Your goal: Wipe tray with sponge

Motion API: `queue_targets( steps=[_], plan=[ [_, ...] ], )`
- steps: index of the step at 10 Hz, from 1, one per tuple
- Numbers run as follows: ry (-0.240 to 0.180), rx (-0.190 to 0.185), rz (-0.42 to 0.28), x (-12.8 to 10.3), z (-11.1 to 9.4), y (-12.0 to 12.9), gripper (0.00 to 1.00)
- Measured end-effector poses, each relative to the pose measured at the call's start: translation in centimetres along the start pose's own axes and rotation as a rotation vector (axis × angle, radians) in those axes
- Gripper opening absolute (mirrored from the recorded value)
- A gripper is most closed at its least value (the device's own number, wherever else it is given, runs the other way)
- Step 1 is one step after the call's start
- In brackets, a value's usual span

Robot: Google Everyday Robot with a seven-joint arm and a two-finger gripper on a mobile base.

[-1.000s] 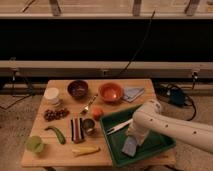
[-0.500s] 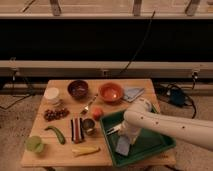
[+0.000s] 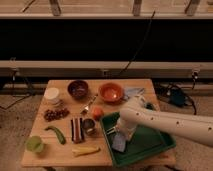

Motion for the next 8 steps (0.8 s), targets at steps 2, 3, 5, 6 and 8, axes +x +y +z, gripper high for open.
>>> queue_targets(
  steps=[2,3,5,6,8],
  plan=[
    [0.033,-0.021,0.028,2.2,0.0,1.5,0.0],
    [0.056,-0.033,0.049,4.1,-0.2,2.8,0.0],
    [0.097,-0.049,0.088,7.3,-0.8,4.9,0.0],
    [0.121,-0.055,0.119,9.3,-1.2,6.0,0.0],
    [0.153,-0.063,0.164,11.6,-2.1,7.4,0.0]
  ],
)
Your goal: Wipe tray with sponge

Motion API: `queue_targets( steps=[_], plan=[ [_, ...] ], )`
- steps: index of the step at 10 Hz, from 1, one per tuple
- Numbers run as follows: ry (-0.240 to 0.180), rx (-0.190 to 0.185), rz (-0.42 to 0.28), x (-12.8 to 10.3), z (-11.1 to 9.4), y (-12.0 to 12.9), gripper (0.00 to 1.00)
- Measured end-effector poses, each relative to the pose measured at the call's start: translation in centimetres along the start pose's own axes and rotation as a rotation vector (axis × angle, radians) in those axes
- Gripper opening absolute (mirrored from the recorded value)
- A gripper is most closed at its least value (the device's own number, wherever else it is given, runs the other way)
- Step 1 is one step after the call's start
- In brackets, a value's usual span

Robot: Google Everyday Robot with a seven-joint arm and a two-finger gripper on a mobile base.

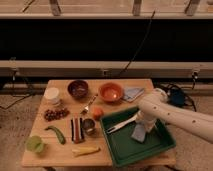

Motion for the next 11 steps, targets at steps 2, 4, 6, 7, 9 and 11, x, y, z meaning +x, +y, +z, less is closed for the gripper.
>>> queue_targets(
  steps=[2,4,6,7,9,11],
  plan=[
    [0.029,-0.014,0.039,1.9,-0.3,1.3,0.0],
    [0.047,-0.034,0.074,3.4,-0.2,3.1,0.0],
    [0.044,-0.045,0.093,3.7,0.1,4.5,0.0],
    [0.04,-0.047,0.096,3.5,0.2,4.8,0.0],
    [-0.01,-0.02,0.079,0.2,-0.9,5.1,0.1],
    [-0.036,0.016,0.05,-1.5,-2.3,4.6,0.32]
  ],
)
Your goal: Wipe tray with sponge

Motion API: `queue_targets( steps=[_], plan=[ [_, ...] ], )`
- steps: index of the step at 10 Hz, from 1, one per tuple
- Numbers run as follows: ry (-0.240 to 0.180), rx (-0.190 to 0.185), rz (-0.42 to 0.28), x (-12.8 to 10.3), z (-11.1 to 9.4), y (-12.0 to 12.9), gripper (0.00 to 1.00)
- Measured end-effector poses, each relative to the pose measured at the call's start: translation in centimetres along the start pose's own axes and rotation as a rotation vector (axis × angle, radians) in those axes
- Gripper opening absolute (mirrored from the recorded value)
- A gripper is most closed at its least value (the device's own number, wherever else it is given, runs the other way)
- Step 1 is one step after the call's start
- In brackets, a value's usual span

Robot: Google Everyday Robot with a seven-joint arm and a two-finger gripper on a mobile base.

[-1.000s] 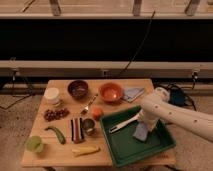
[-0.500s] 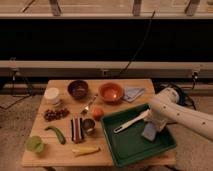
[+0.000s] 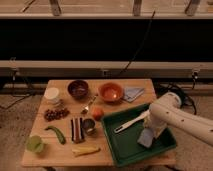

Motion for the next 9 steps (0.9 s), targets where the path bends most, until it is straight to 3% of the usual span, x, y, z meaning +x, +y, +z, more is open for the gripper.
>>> queue_targets(
  steps=[2,5,9],
  plan=[
    [-0.019,0.028,-0.021,-1.5,-1.3,-0.9,0.52],
    [-0.031,0.052,-0.036,-1.9,-2.1,-1.3,0.78],
    [-0.032,0.067,-0.042,-1.9,-2.7,-1.7,0.8]
  ],
)
